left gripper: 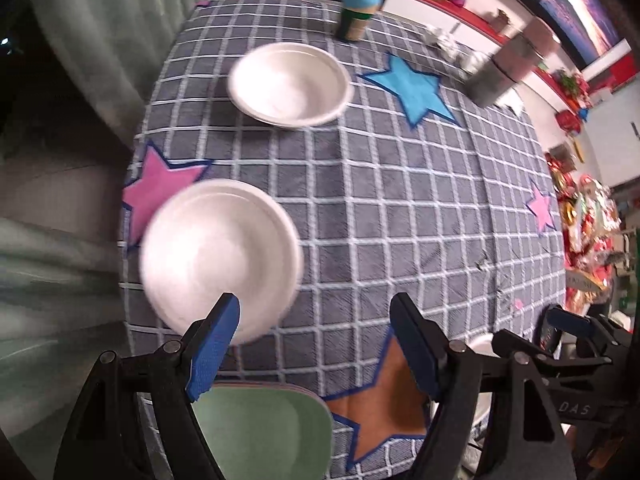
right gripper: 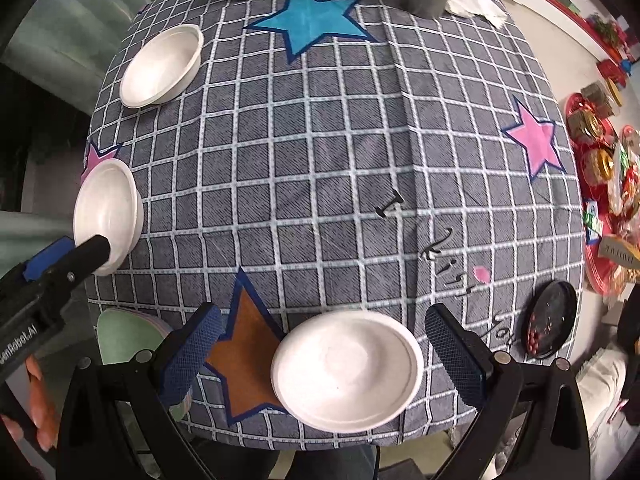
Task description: Organize plates and bowls
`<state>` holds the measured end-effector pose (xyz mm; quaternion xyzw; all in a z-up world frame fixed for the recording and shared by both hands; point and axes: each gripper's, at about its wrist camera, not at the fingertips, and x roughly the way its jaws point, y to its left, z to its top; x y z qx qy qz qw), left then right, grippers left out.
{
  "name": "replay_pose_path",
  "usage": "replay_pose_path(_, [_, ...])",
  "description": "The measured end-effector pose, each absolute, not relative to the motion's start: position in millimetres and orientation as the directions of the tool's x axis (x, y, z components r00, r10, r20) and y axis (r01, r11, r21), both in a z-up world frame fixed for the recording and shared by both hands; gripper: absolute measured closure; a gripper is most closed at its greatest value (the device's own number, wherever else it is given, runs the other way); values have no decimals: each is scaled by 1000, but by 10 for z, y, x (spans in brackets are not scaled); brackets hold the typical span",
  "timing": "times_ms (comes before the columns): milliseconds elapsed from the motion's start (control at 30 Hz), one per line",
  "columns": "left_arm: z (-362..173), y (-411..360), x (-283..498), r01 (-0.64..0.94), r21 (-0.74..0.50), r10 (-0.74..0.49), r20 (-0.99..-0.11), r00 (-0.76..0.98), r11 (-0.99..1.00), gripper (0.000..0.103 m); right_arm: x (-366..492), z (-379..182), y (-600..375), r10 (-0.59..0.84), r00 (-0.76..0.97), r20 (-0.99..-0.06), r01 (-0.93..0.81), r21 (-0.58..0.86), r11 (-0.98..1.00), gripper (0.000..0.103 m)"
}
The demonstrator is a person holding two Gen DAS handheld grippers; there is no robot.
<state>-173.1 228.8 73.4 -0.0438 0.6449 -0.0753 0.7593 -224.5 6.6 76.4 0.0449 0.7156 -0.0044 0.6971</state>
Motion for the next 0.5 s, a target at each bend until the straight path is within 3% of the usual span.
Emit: replay_pose_path(500, [413,3173,-1505,-176,-32,-10,-992,127,984,22,-1722,413,850,101,-84,-991,-132,111,985,1])
